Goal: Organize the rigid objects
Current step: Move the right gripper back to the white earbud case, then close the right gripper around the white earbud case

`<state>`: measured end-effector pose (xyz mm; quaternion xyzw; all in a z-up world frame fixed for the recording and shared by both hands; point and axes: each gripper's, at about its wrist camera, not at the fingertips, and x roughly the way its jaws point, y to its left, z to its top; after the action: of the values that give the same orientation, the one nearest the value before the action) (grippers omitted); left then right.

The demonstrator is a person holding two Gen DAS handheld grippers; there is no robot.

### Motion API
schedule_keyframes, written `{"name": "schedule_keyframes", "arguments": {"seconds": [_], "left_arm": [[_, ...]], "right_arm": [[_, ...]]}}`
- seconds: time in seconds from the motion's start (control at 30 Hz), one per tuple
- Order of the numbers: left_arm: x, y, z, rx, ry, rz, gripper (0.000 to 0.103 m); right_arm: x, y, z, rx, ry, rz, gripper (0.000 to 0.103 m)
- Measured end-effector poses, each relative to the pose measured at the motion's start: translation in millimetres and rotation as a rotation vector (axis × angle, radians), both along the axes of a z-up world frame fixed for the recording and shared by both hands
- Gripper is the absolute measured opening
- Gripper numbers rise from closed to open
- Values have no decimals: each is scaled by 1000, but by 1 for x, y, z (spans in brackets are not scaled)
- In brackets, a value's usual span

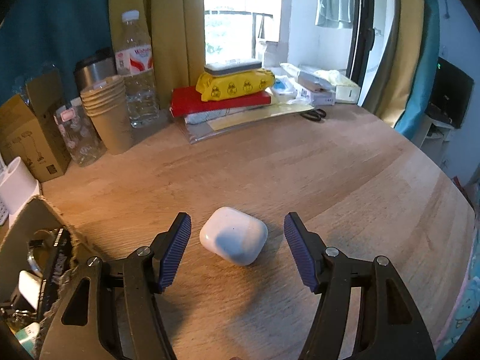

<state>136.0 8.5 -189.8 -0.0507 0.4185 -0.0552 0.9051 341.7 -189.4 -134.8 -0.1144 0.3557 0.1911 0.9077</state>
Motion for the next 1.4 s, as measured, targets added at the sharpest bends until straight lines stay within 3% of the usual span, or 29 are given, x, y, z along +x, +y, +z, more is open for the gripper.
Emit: {"name": "schedule_keyframes", "arguments": {"seconds": [0.53, 1.0, 1.13, 1.4], "left_arm": [[0, 0, 0, 0, 0, 0, 28], [0, 0, 0, -1, 0, 0, 28], [0, 0, 0, -1, 0, 0, 28], [0, 0, 0, -1, 0, 0, 28]], "right_arm": [[28, 13, -21, -48, 78, -7, 68], [30, 21, -30, -106, 99, -8, 68], [30, 20, -31, -97, 100, -1, 62], [19, 16, -25, -76, 73, 4, 62]]}}
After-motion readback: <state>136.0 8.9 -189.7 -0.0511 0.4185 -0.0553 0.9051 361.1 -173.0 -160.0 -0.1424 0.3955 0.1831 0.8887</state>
